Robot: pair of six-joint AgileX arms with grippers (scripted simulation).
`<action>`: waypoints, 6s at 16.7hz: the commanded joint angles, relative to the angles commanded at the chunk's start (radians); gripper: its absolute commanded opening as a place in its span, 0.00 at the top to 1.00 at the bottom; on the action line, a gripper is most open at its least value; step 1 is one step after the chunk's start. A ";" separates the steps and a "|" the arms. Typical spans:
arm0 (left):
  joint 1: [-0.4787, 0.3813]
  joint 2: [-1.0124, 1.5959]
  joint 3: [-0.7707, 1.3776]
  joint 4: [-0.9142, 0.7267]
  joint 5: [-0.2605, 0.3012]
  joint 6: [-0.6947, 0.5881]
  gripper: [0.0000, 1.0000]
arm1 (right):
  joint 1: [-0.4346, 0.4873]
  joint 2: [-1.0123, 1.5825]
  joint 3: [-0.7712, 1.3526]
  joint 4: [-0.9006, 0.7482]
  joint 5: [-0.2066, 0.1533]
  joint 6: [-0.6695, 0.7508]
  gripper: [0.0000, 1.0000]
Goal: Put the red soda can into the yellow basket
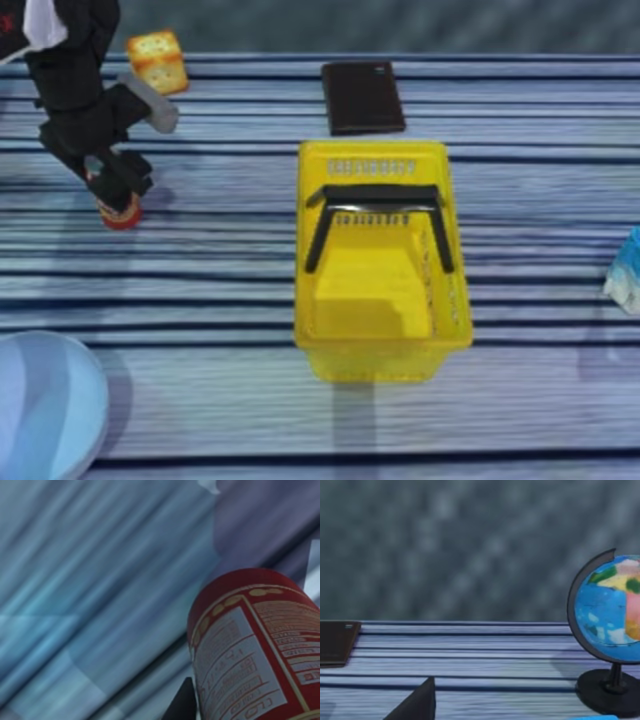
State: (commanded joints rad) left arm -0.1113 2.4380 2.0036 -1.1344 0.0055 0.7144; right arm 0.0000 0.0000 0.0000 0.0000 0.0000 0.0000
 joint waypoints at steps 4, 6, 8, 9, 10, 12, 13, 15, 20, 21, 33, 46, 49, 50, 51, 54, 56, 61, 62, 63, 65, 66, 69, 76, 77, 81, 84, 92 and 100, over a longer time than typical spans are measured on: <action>-0.001 -0.002 0.000 0.000 0.000 0.001 1.00 | 0.000 0.000 0.000 0.000 0.000 0.000 0.00; -0.003 -0.002 -0.003 0.009 0.008 -0.003 1.00 | 0.000 0.000 0.000 0.000 0.000 0.000 0.00; -0.010 -0.004 -0.018 0.056 0.049 -0.021 1.00 | 0.000 0.000 0.000 0.000 0.000 0.000 0.00; -0.015 -0.007 -0.029 0.096 0.081 -0.036 1.00 | 0.000 0.000 0.000 0.000 0.000 0.000 0.00; -0.022 -0.011 -0.044 0.145 0.119 -0.054 1.00 | 0.000 0.000 0.000 0.000 0.000 0.000 0.00; -0.038 -0.023 -0.083 0.274 0.213 -0.100 1.00 | 0.000 0.000 0.000 0.000 0.000 0.000 0.00; -0.047 -0.030 -0.107 0.354 0.268 -0.127 1.00 | 0.000 0.000 0.000 0.000 0.000 0.000 0.00; -0.067 -0.047 -0.163 0.540 0.390 -0.189 1.00 | 0.000 0.000 0.000 0.000 0.000 0.000 0.00; -0.121 -0.109 -0.340 1.091 0.729 -0.373 1.00 | 0.000 0.000 0.000 0.000 0.000 0.000 0.00; -0.132 -0.125 -0.379 1.202 0.797 -0.411 1.00 | 0.000 0.000 0.000 0.000 0.000 0.000 0.00; -0.205 -0.292 -0.652 1.887 1.274 -0.670 1.00 | 0.000 0.000 0.000 0.000 0.000 0.000 0.00; -0.180 -0.047 -0.702 2.190 1.276 -0.676 1.00 | 0.000 0.000 0.000 0.000 0.000 0.000 0.00; -0.179 -0.040 -0.705 2.197 1.275 -0.676 1.00 | 0.000 0.000 0.000 0.000 0.000 0.000 0.00; -0.179 -0.040 -0.705 2.197 1.275 -0.676 1.00 | 0.000 0.000 0.000 0.000 0.000 0.000 0.00; -0.179 -0.040 -0.705 2.197 1.275 -0.676 0.92 | 0.000 0.000 0.000 0.000 0.000 0.000 0.00; -0.179 -0.040 -0.705 2.197 1.275 -0.676 0.70 | 0.000 0.000 0.000 0.000 0.000 0.000 0.00; -0.179 -0.040 -0.705 2.197 1.275 -0.676 0.55 | 0.000 0.000 0.000 0.000 0.000 0.000 0.00; -0.179 -0.040 -0.705 2.197 1.275 -0.676 0.17 | 0.000 0.000 0.000 0.000 0.000 0.000 0.00; -0.179 -0.040 -0.705 2.197 1.275 -0.676 0.10 | 0.000 0.000 0.000 0.000 0.000 0.000 0.00; -0.179 -0.040 -0.705 2.197 1.275 -0.676 0.02 | 0.000 0.000 0.000 0.000 0.000 0.000 0.00; -0.179 -0.040 -0.705 2.197 1.275 -0.676 0.00 | 0.000 0.000 0.000 0.000 0.000 0.000 0.00; -0.179 -0.040 -0.705 2.197 1.275 -0.676 0.00 | 0.000 0.000 0.000 0.000 0.000 0.000 0.00; -0.179 -0.040 -0.705 2.197 1.275 -0.676 0.00 | 0.000 0.000 0.000 0.000 0.000 0.000 0.00; -0.169 -0.095 -0.721 2.172 1.239 -0.690 0.00 | 0.027 0.058 0.056 -0.037 -0.010 -0.028 0.00; -0.161 -0.130 -0.734 2.157 1.217 -0.700 0.00 | 0.043 0.096 0.093 -0.062 -0.015 -0.046 0.00; -0.112 -0.367 -0.819 2.059 1.081 -0.751 0.00 | 0.128 0.335 0.320 -0.215 -0.031 -0.158 0.00; -0.066 -0.628 -0.923 1.953 0.943 -0.790 0.00 | 0.204 0.580 0.553 -0.373 -0.036 -0.272 0.00; 0.052 -1.507 -1.378 1.564 0.488 -0.835 0.00 | 0.417 1.362 1.295 -0.878 -0.023 -0.633 0.00; 0.118 -2.233 -1.844 1.231 0.116 -0.765 0.00 | 0.597 2.041 1.940 -1.315 -0.003 -0.951 0.00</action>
State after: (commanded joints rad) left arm 0.0062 0.2051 0.1597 0.0963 0.1212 -0.0503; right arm 0.5974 2.0405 1.9402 -1.3147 -0.0032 -0.9510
